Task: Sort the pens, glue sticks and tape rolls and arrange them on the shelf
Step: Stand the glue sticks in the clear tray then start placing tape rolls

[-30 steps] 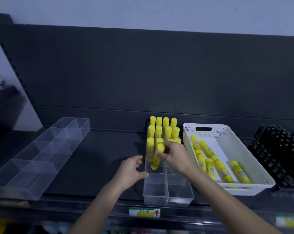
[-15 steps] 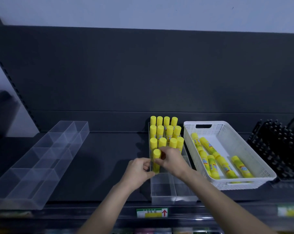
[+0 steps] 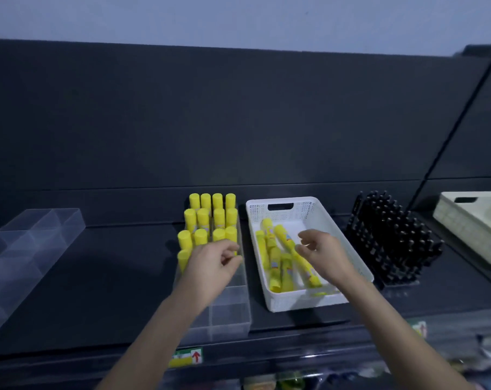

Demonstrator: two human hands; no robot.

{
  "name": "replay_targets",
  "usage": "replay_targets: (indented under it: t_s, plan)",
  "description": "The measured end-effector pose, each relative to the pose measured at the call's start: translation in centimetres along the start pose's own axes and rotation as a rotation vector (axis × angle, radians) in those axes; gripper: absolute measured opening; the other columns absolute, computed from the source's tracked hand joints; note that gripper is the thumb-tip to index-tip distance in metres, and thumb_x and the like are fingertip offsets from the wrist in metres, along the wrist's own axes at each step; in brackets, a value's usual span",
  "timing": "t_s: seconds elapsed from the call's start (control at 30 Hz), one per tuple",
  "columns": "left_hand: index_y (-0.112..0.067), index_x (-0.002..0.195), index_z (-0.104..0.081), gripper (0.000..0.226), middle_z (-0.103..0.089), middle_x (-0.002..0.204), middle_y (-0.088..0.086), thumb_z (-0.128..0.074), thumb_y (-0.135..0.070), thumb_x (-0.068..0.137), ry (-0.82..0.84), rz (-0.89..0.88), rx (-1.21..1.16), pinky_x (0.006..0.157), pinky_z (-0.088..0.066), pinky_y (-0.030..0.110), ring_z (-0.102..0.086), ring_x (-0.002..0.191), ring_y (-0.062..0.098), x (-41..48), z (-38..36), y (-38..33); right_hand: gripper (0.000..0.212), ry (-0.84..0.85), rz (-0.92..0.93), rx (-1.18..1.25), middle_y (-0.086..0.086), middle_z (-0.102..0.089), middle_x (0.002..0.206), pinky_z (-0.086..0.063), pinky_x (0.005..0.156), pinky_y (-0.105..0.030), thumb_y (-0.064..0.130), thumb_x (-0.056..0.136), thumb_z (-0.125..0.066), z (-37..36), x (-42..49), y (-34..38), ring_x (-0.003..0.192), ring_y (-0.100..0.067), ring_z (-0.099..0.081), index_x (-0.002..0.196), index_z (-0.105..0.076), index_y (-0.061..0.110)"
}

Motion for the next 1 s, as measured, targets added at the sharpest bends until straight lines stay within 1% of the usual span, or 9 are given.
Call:
replay_targets:
  t_s: [0.17,0.33,0.5,0.6,0.7,0.8,0.87,0.93,1.0]
  plan:
    - [-0.004,0.109,-0.066,0.024,-0.07,0.098,0.014,-0.055,-0.014,0.09,0.127,0.024,0.105,0.083,-0.046,0.029,-0.063,0.096,0.027,2.7,-7.6,-4.1,0.046,0.203,-0.039,-0.167,-0.013,-0.051,0.136,-0.039,0.094,-0.027,0.023,0.092,-0.053,2.3,0.6,-5.4,0.121,-0.025,-0.051,0.135,-0.045,0.006]
    - [-0.002,0.099,-0.057,0.02,-0.059,0.111,0.018,-0.05,-0.019,0.091,0.422,0.196,0.512,0.073,-0.041,0.032,-0.057,0.103,0.034,4.1,-13.2,-4.1,0.048,0.457,-0.091,-0.351,-0.016,-0.051,0.132,-0.04,0.088,-0.028,0.035,0.091,-0.052,0.5,1.3,-6.1,0.121,-0.028,-0.048,0.127,-0.046,0.003]
    - [-0.004,0.107,-0.057,0.033,-0.061,0.114,0.012,-0.066,-0.025,0.083,0.557,0.313,0.639,0.079,-0.047,0.034,-0.06,0.105,0.029,5.0,-15.7,-3.5,0.035,0.505,-0.124,-0.402,-0.012,-0.057,0.123,-0.039,0.076,-0.026,0.03,0.091,-0.051,-0.8,2.3,-6.6,0.113,-0.027,-0.055,0.116,-0.053,0.005]
    - [-0.005,0.111,-0.052,0.047,-0.061,0.112,0.01,-0.075,-0.026,0.074,0.591,0.381,0.629,0.074,-0.047,0.033,-0.061,0.103,0.027,5.3,-16.4,-2.8,0.028,0.478,-0.125,-0.427,-0.014,-0.059,0.122,-0.044,0.08,-0.028,0.019,0.09,-0.05,-1.5,3.1,-6.9,0.11,-0.029,-0.058,0.112,-0.057,0.004]
    - [-0.007,0.104,-0.052,0.039,-0.06,0.106,0.01,-0.074,-0.022,0.076,0.624,0.451,0.524,0.076,-0.048,0.032,-0.061,0.103,0.026,5.6,-16.7,-2.3,0.025,0.47,-0.127,-0.408,-0.015,-0.058,0.124,-0.046,0.086,-0.03,0.015,0.09,-0.051,-1.8,4.0,-6.9,0.113,-0.03,-0.056,0.111,-0.056,0.003]
    - [-0.013,0.078,-0.046,0.031,-0.053,0.082,0.0,-0.076,-0.021,0.074,0.553,0.495,0.287,0.068,-0.042,0.027,-0.056,0.09,0.021,6.2,-16.1,-2.0,0.008,0.507,-0.165,-0.257,-0.012,-0.06,0.103,-0.043,0.067,-0.026,0.013,0.086,-0.054,-2.1,4.5,-7.1,0.091,-0.025,-0.054,0.078,-0.051,0.013]
    - [-0.019,0.067,-0.039,0.04,-0.045,0.072,-0.005,-0.078,-0.019,0.072,0.449,0.504,0.127,0.065,-0.038,0.024,-0.05,0.083,0.017,6.6,-15.1,-2.0,0.023,0.481,-0.198,0.003,-0.006,-0.056,0.069,-0.036,0.052,-0.023,0.003,0.078,-0.056,-2.1,4.8,-7.3,0.068,-0.021,-0.05,0.06,-0.046,0.015]
    - [-0.019,0.065,-0.043,0.037,-0.05,0.07,-0.005,-0.079,-0.013,0.07,0.335,0.493,-0.069,0.061,-0.041,0.026,-0.052,0.078,0.017,6.9,-14.2,-2.1,0.026,0.45,-0.219,0.356,0.0,-0.05,0.052,-0.034,0.048,-0.021,-0.009,0.074,-0.056,-1.8,4.6,-7.3,0.052,-0.014,-0.047,0.057,-0.052,0.012]
    - [-0.017,0.065,-0.053,0.029,-0.058,0.067,-0.002,-0.079,-0.005,0.068,0.239,0.465,-0.309,0.063,-0.048,0.027,-0.058,0.069,0.016,7.0,-13.4,-2.4,0.019,0.432,-0.21,0.648,0.001,-0.051,0.056,-0.036,0.051,-0.019,-0.007,0.075,-0.061,-1.0,4.2,-7.1,0.051,-0.009,-0.048,0.064,-0.056,0.008]
Point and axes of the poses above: each hand's wrist, its own x-axis towards the middle knuckle, its own z-axis out of the back of the hand, y = z × x, the point moved 5 cm from there along x, towards the middle knuckle
